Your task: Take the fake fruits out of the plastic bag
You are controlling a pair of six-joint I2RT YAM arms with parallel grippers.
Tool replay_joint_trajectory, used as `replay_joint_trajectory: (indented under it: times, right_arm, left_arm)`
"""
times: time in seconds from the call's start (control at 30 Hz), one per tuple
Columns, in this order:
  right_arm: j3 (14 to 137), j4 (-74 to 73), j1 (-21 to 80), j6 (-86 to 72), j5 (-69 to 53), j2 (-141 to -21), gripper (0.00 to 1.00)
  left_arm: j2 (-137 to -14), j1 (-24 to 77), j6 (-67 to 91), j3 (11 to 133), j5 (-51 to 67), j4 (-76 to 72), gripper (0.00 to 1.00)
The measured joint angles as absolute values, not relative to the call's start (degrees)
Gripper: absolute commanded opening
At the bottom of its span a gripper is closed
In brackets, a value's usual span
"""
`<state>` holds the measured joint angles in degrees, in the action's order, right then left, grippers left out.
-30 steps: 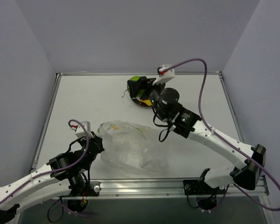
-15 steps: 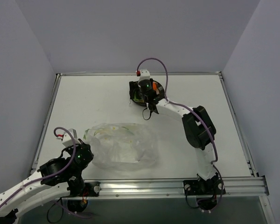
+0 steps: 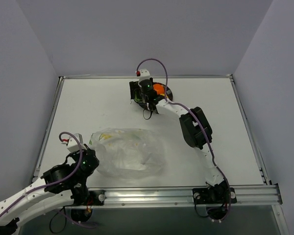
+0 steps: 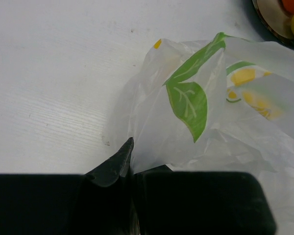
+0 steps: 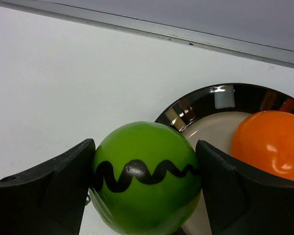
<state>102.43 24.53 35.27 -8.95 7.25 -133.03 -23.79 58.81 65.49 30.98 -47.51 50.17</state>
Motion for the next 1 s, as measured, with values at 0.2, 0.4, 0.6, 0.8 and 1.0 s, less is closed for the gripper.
replay_joint_trajectory:
  times: [0.2, 0.4, 0.6, 0.8, 1.0]
  right_arm:
    - [102.43, 24.23, 35.24, -7.84, 8.88, -133.82, 0.41]
    - [101.86, 24.29, 35.18, -7.40, 11.07, -133.82, 0.52]
    - [99.24, 24.45, 34.79, -7.62, 13.28, -133.80, 0.68]
    - [97.49, 24.64, 34.06, -8.05, 14.13, -132.62, 0.92]
    - [95.22, 24.23, 33.69, -9.13, 11.68, -126.89, 0.94]
  left_arm:
    - [-25.41, 58.81, 63.37, 30.92, -47.27, 47.05, 0.02]
    - [-28.23, 58.81, 61.47, 30.17, -46.11, 43.11, 0.02]
    - [-28.91, 58.81, 60.05, 29.93, -44.73, 39.99, 0.02]
    - [-29.95, 58.78, 59.02, 29.19, -43.48, 37.76, 0.02]
    - [-31.09, 58.76, 58.48, 28.88, -42.57, 35.38, 0.03]
